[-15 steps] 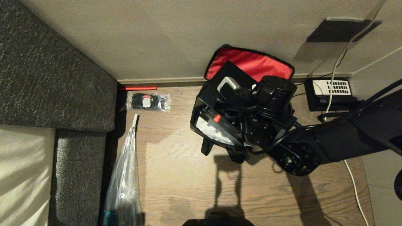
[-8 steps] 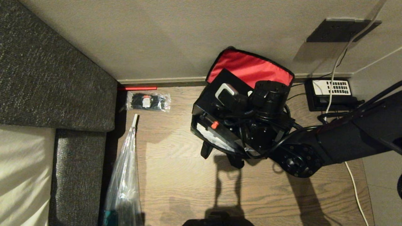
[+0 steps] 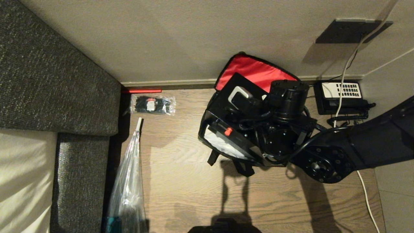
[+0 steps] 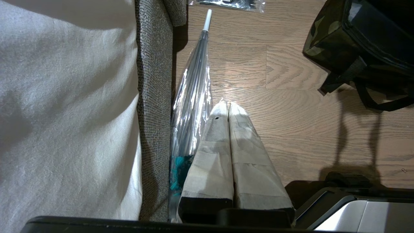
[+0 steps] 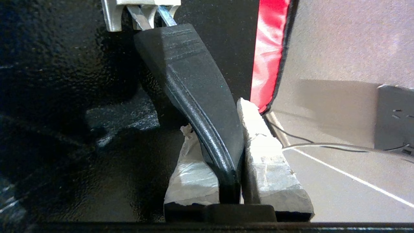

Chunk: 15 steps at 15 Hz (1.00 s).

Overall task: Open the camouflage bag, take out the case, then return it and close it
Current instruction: Place the black box back

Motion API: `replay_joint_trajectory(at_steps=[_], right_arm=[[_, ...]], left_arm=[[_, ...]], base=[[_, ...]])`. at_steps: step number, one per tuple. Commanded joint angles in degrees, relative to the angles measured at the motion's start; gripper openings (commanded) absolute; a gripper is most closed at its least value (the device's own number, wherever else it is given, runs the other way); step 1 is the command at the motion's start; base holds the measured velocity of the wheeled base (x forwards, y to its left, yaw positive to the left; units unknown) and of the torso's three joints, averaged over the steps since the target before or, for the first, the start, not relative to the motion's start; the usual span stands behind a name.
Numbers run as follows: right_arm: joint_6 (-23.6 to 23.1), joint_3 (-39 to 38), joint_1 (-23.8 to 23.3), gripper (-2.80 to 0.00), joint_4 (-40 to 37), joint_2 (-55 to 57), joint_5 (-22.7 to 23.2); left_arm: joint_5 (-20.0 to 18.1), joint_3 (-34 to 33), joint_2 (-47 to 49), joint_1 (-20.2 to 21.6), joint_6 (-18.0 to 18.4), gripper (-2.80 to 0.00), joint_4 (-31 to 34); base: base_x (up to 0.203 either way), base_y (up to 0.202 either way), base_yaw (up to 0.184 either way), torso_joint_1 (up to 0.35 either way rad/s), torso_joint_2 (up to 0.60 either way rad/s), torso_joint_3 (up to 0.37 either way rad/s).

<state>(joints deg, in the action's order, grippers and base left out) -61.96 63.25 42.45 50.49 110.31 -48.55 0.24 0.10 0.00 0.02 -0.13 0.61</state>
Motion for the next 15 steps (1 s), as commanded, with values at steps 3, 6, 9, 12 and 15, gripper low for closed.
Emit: replay_joint_trajectory(at_steps=[3, 6, 9, 12, 15], right_arm=[[-0.26, -2.37, -0.06, -2.8, 0.13, -1.59, 2.28], [-0.17, -2.84, -0.05, -2.8, 0.13, -1.41, 3.15], [-0.17, -4.47, -0.03, -2.8, 0.75, -1.72, 4.64], [-0.17, -4.74, -0.08, -2.8, 0.75, -2.03, 5.48], [0.08, -4.48, -0.08, -2.8, 0.83, -1.77, 5.62]], left_arm=[[0.02, -0.01, -0.18, -0.02, -0.04, -2.8, 0.0], [0.02, -0.01, -0.18, 0.06, -0.04, -2.8, 0.0], [0.02, -0.01, -0.18, 0.04, 0.05, -2.8, 0.0], [0.02, -0.01, -0.18, 0.0, -0.02, -2.8, 0.0], [0.02, -0.01, -0.18, 0.04, -0.03, -2.8, 0.0]], base=[[0.0, 0.0, 0.0, 0.0, 0.0, 0.0], [0.0, 0.0, 0.0, 0.0, 0.0, 0.0], [0.0, 0.0, 0.0, 0.0, 0.0, 0.0], [0.0, 0.0, 0.0, 0.0, 0.0, 0.0], [0.0, 0.0, 0.0, 0.0, 0.0, 0.0]])
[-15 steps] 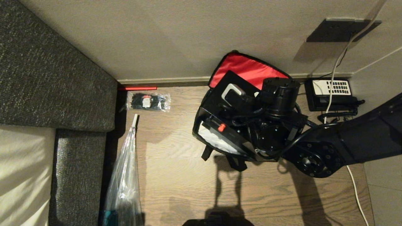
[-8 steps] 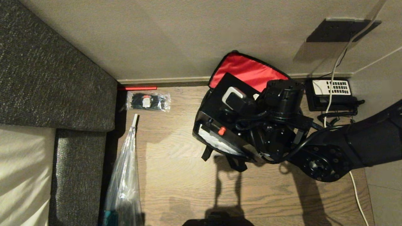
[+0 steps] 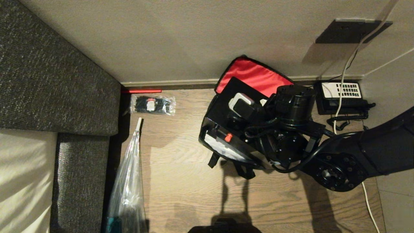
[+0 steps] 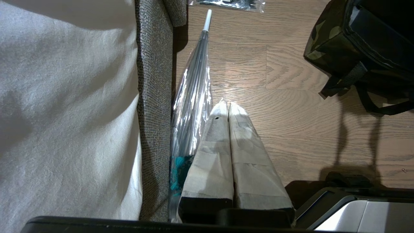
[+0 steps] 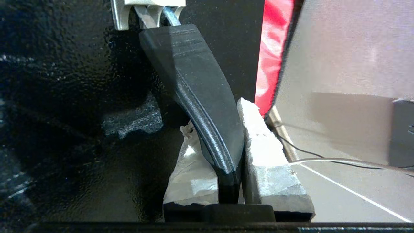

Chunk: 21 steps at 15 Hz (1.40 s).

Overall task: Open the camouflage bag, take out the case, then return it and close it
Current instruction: Place the black box back

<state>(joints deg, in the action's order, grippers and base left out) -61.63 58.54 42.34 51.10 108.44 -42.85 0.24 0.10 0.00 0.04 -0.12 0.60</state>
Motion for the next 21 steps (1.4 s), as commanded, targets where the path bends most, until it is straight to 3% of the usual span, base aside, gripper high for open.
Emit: replay_joint_trajectory(at_steps=[1, 21], right_arm=[[-0.23, 0.02, 0.03, -2.8, 0.37, 0.2, -0.12], [-0.1, 0.68, -0.89, -2.8, 0.73, 2.8, 3.54]], left_arm=[[0.02, -0.01, -0.18, 0.01, -0.05, -2.8, 0.02], [0.02, -0.01, -0.18, -0.03, -0.05, -2.8, 0.02]], base=[[0.0, 0.0, 0.0, 0.0, 0.0, 0.0], [0.0, 0.0, 0.0, 0.0, 0.0, 0.0]])
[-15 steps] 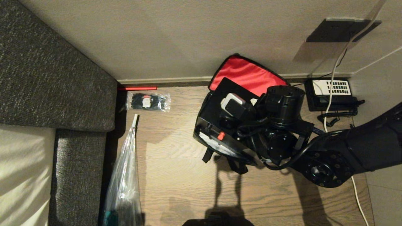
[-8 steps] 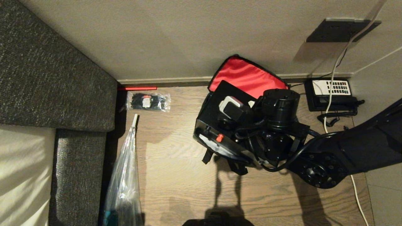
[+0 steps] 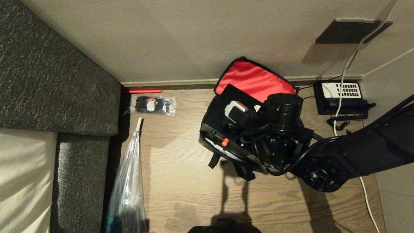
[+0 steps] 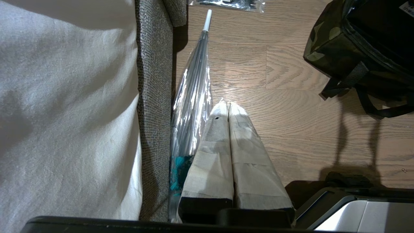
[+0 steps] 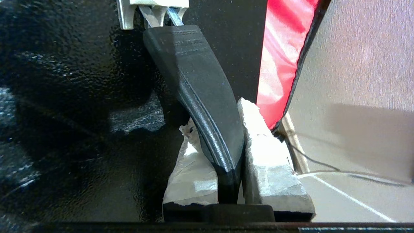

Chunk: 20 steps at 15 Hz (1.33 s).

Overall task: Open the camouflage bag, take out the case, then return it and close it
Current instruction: Place the black box back

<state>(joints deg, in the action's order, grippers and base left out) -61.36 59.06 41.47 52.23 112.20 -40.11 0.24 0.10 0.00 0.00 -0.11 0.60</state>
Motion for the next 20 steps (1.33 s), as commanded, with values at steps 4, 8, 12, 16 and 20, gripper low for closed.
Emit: replay_joint_trajectory(at_steps=[4, 8, 12, 16, 20], right_arm=[[-0.52, 0.26, -0.78, -2.8, -2.04, -2.43, 4.52], [-0.5, 2.06, -2.48, -2.8, -3.89, -2.62, 6.27], [-0.52, 2.92, -3.53, -2.8, -5.58, -3.66, 6.6], [-0.52, 1.84, -3.5, -2.8, -5.65, -4.54, 7.06], [-0.35, -0.25, -3.5, -2.8, -5.73, -4.16, 7.15]], left_arm=[[0.02, -0.01, -0.18, 0.01, -0.06, -2.8, 0.02], [0.02, -0.01, -0.18, 0.05, 0.02, -2.8, 0.02], [0.02, -0.01, -0.18, 0.08, 0.02, -2.8, 0.02], [0.02, -0.01, -0.18, 0.01, -0.04, -2.8, 0.02], [0.02, -0.01, -0.18, 0.0, -0.04, -2.8, 0.02]], base=[[0.0, 0.0, 0.0, 0.0, 0.0, 0.0], [0.0, 0.0, 0.0, 0.0, 0.0, 0.0], [0.0, 0.0, 0.0, 0.0, 0.0, 0.0], [0.0, 0.0, 0.0, 0.0, 0.0, 0.0], [0.0, 0.0, 0.0, 0.0, 0.0, 0.0]])
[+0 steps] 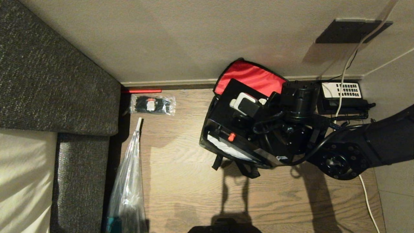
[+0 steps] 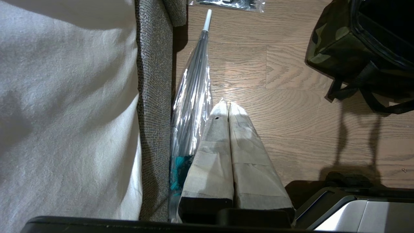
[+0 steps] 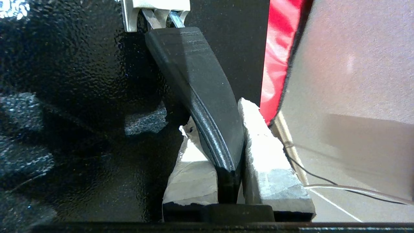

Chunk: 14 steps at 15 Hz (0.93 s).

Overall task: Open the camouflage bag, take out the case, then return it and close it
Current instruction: Place the black box back

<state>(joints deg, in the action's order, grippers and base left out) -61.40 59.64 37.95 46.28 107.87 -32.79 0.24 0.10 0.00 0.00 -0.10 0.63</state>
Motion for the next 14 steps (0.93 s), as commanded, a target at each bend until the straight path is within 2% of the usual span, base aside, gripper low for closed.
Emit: replay_joint_trajectory(at_steps=[1, 14], right_arm=[[-0.3, -1.27, 0.02, -2.8, 0.22, 0.59, -0.17], [1.11, 1.21, 0.1, -2.8, 3.31, 7.13, -0.23]], left_arm=[[0.02, -0.01, -0.18, 0.08, -0.08, -2.8, -0.02], [0.02, -0.01, -0.18, 0.0, 0.0, -2.8, -0.02]], base=[[0.0, 0.0, 0.0, 0.0, 0.0, 0.0], [0.0, 0.0, 0.0, 0.0, 0.0, 0.0]])
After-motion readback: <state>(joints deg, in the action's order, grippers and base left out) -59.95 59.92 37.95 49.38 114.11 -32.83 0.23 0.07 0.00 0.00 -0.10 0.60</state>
